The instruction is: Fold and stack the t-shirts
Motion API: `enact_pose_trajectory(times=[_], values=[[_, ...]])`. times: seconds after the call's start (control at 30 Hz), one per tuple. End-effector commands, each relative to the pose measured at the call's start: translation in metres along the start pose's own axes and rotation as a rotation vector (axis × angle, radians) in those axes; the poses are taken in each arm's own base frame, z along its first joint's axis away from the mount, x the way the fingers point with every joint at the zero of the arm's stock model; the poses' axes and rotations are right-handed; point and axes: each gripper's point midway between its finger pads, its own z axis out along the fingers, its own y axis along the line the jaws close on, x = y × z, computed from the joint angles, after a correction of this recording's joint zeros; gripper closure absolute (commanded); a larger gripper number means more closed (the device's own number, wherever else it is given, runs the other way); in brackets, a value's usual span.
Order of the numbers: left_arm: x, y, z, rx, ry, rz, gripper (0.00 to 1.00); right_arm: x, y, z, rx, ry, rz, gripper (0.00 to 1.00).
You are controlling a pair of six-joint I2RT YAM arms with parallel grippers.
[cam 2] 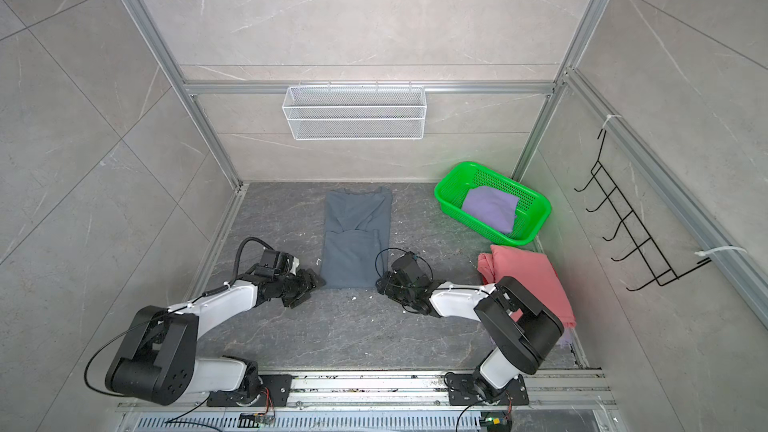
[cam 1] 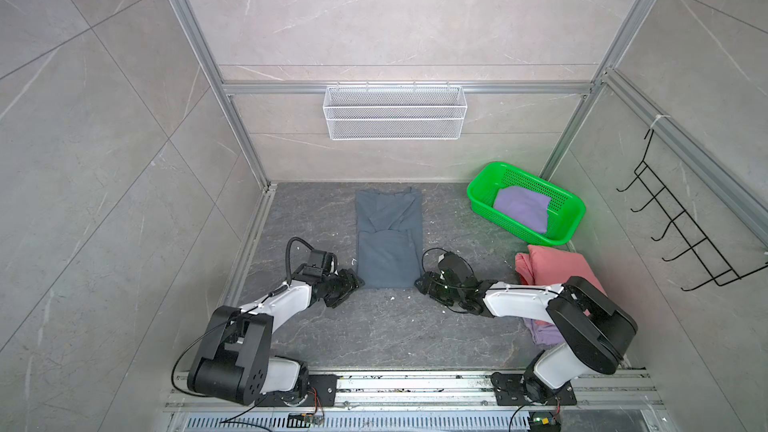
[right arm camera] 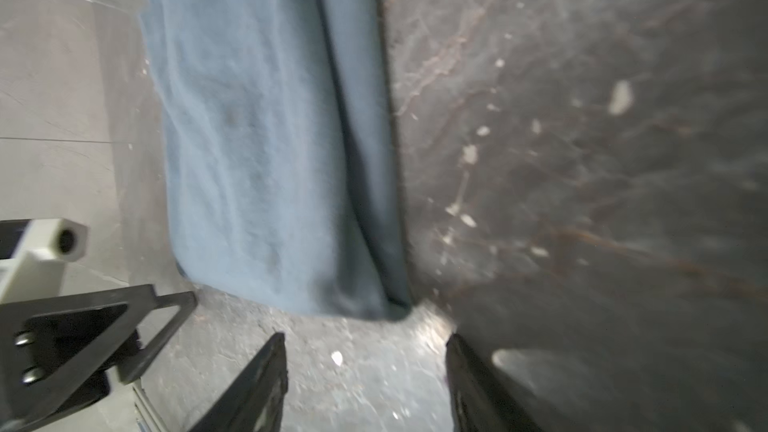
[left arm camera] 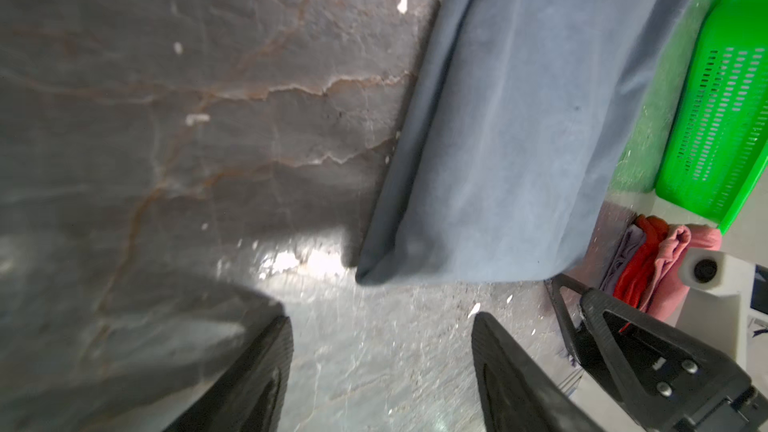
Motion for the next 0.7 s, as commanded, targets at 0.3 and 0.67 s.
enact_pose_trajectory(times=[0.3,0.67], values=[[-0.012,-0.018,0.022,0.130,0.003,-0.102,0.82,-0.012,-0.008,0.032,0.000,-0.074,0.108,0.76],[0.041,-0.035,-0.047,0.181,0.009,-0.002,1.00,0.032,0.034,-0.025,-0.041,0.021,-0.113,1.00]])
